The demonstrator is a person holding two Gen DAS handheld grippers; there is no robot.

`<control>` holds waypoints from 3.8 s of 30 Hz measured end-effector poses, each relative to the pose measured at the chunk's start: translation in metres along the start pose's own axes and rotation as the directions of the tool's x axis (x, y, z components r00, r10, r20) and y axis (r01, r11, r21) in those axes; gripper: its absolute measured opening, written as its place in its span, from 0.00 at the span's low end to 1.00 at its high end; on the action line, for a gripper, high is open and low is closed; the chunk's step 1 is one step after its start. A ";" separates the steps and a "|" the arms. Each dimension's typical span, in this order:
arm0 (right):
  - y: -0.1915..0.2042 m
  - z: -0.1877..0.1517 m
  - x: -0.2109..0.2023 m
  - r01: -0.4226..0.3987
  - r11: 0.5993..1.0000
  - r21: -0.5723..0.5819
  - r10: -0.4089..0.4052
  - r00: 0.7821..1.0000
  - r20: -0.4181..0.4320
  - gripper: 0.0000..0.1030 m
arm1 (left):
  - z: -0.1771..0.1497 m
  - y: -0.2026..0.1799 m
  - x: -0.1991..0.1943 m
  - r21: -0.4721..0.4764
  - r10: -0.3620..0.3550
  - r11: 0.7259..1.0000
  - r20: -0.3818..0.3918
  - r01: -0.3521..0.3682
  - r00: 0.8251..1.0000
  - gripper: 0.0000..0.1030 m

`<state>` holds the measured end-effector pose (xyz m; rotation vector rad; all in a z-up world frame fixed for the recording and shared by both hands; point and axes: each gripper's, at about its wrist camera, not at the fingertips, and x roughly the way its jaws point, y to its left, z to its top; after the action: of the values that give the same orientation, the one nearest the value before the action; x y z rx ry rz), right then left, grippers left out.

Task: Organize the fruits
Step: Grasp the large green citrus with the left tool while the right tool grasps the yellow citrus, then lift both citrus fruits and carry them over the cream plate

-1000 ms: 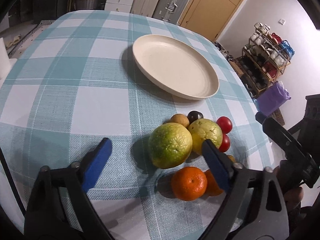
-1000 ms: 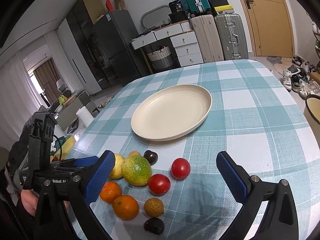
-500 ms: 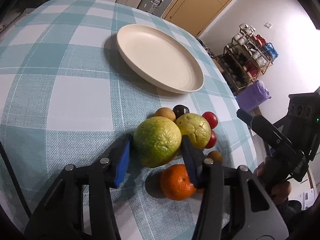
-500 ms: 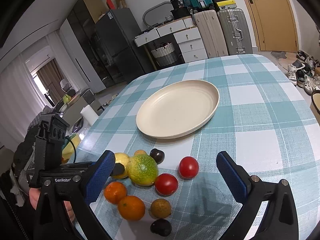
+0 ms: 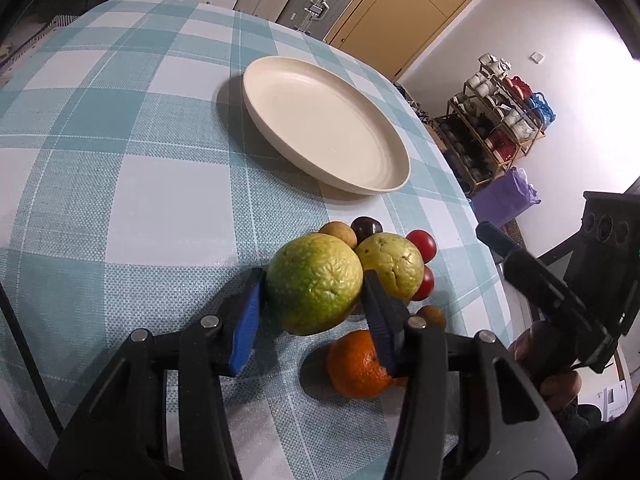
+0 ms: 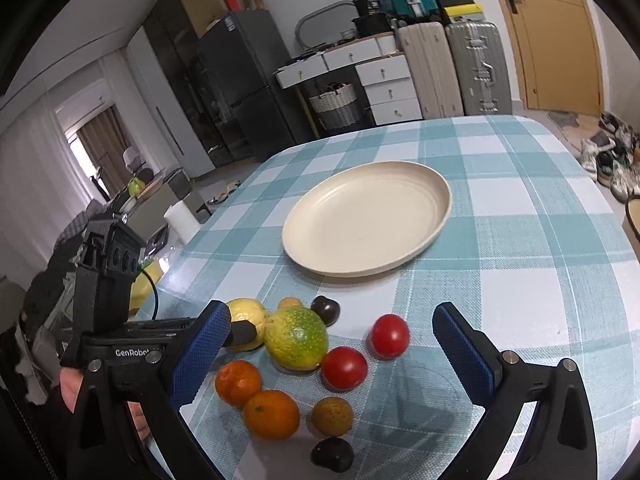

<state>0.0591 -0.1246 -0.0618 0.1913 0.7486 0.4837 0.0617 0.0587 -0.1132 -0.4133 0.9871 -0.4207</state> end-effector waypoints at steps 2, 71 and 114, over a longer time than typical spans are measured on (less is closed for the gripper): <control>0.005 0.000 0.002 -0.005 1.000 -0.020 0.005 1.000 -0.007 1.00 | 0.002 0.001 -0.004 0.000 -0.002 1.000 0.007 0.002 1.000 0.44; 0.048 -0.016 0.078 -0.064 0.982 -0.178 0.006 0.951 -0.310 0.49 | 0.008 0.015 -0.037 -0.011 0.040 0.999 0.050 -0.040 0.998 0.44; -0.085 0.147 0.133 -0.104 0.994 -0.017 0.103 0.993 -0.063 0.48 | 0.213 -0.016 0.098 0.060 0.079 0.995 -0.019 -0.078 0.997 0.44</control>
<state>0.2748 -0.1339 -0.0645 0.1977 0.7972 0.5976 0.2902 0.0247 -0.0702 -0.3164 1.0056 -0.3829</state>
